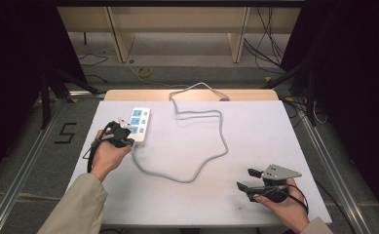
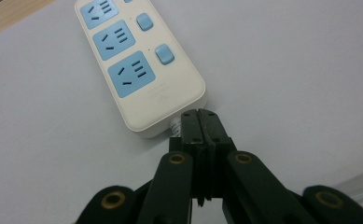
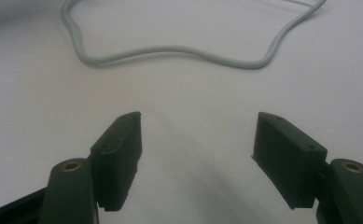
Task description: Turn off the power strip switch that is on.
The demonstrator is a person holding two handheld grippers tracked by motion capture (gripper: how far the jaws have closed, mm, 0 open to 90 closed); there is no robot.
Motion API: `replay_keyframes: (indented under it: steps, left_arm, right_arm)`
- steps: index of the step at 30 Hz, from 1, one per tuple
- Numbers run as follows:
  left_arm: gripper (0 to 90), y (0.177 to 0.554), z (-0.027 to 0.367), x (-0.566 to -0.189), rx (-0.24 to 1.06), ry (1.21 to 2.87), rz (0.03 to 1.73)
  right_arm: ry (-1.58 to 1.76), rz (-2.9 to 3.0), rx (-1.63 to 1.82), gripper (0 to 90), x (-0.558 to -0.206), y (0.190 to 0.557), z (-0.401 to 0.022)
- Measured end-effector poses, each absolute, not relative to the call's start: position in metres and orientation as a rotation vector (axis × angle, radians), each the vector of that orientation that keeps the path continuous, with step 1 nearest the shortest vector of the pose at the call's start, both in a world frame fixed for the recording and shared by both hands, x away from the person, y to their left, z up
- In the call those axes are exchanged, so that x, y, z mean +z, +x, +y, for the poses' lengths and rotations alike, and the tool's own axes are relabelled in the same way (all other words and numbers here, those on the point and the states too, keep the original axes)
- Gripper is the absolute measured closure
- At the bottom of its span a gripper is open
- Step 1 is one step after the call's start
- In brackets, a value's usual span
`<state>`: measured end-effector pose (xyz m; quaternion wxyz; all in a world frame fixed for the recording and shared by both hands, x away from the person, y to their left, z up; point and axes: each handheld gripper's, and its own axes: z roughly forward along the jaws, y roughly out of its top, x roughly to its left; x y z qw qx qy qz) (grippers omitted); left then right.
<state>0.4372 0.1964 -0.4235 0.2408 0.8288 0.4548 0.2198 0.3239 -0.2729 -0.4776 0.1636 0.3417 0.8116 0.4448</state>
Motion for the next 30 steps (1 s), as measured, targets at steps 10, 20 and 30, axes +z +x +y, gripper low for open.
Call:
replay_keyframes:
  steps: [10,20,30]
  left_arm:
    - [89.7,0.446,0.197,-0.421,0.588,2.281,1.256]
    - [89.7,0.454,0.198,-0.42,0.586,2.291,1.269]
    - [89.7,0.462,0.198,-0.418,0.588,2.305,1.276]
  right_arm:
    - [0.975,2.313,1.27,33.3,-0.478,0.324,-0.273]
    - [0.977,2.314,1.27,33.2,-0.478,0.324,-0.273]
    - [0.978,2.315,1.27,33.2,-0.478,0.324,-0.273]
